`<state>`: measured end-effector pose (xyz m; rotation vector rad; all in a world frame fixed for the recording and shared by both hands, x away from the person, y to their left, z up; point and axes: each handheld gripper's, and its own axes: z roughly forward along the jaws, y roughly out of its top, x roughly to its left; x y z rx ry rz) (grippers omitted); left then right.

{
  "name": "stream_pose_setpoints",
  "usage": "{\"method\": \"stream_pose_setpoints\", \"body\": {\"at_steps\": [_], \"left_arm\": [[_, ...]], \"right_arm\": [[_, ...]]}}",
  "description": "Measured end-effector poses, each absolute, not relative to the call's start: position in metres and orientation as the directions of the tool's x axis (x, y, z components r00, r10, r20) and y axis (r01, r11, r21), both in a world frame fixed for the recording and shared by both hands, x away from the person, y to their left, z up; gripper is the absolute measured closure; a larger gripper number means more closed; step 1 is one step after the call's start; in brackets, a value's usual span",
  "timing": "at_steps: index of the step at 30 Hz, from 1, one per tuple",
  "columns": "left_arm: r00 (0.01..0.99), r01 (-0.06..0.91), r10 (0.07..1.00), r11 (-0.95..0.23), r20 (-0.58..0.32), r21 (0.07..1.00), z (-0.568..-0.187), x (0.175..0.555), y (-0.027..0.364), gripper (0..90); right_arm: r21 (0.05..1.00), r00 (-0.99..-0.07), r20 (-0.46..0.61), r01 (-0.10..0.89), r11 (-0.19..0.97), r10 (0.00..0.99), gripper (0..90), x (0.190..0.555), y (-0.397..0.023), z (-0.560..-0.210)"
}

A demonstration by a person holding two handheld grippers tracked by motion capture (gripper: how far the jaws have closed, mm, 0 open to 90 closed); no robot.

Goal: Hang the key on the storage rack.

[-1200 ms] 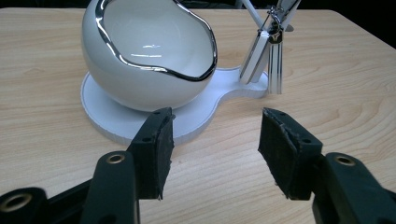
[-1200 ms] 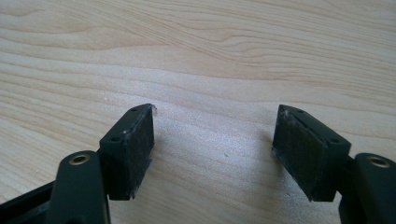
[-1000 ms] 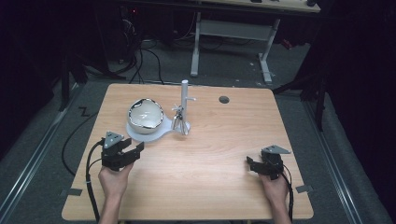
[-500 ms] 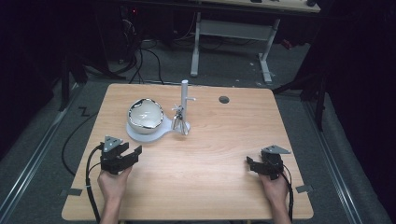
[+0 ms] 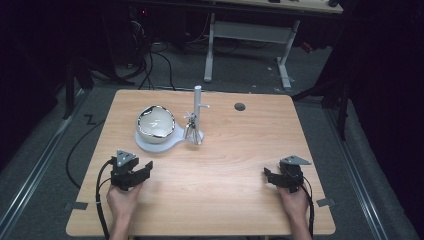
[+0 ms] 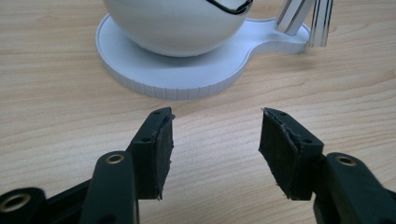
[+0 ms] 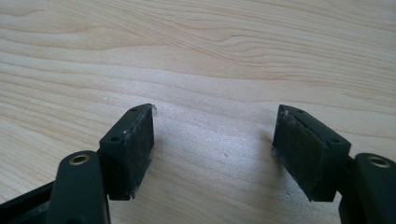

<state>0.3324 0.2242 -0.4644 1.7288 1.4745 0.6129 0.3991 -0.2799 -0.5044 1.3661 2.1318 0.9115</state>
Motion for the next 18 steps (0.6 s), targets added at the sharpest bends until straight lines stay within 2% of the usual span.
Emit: {"method": "stream_pose_setpoints", "body": {"at_steps": [18], "left_arm": [[0.201,0.626,0.977,-0.069,-0.075,0.777,-0.483,0.333,0.221,44.4]], "right_arm": [[0.731,-0.410,-0.018,0.617,0.292,0.912,29.4,0.399,-0.280,-0.504]]}}
